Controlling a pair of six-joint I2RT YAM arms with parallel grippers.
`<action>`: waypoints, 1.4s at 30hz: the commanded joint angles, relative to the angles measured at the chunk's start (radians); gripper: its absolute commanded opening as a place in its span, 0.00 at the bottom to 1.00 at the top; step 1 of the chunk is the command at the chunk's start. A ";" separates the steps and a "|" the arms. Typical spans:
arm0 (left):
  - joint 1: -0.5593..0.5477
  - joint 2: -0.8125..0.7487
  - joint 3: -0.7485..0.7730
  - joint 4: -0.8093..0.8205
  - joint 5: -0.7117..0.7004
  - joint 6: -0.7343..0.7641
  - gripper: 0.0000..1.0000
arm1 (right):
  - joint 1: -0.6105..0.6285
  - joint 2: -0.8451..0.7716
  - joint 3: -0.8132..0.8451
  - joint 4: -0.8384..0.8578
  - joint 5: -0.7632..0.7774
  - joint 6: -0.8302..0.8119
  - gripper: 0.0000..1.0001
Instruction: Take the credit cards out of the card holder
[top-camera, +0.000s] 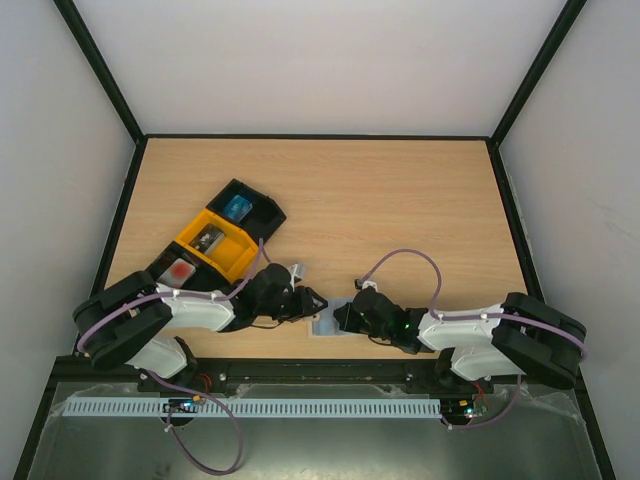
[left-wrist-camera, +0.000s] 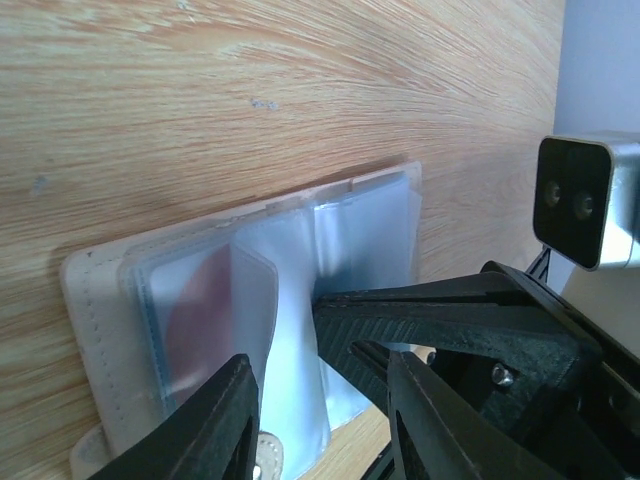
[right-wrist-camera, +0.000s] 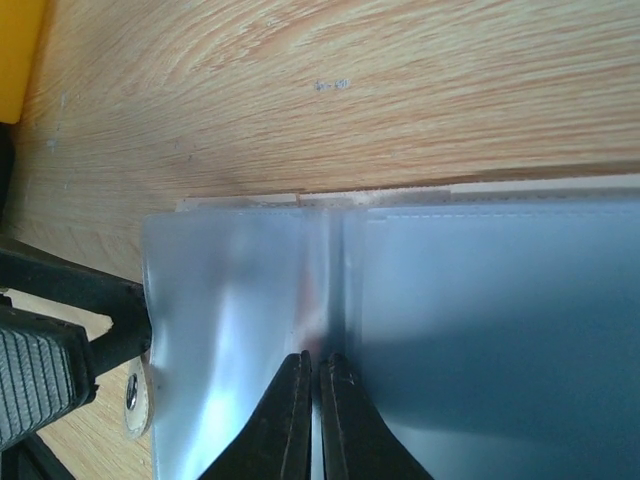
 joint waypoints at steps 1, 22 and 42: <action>-0.010 0.004 -0.005 0.040 0.014 -0.003 0.37 | 0.006 -0.015 -0.013 -0.005 0.028 0.012 0.05; -0.013 0.033 -0.013 -0.004 -0.029 0.012 0.29 | 0.006 -0.050 -0.024 -0.008 0.039 0.011 0.06; -0.013 0.077 0.083 0.121 0.054 -0.039 0.02 | 0.006 -0.412 -0.008 -0.243 0.143 -0.022 0.14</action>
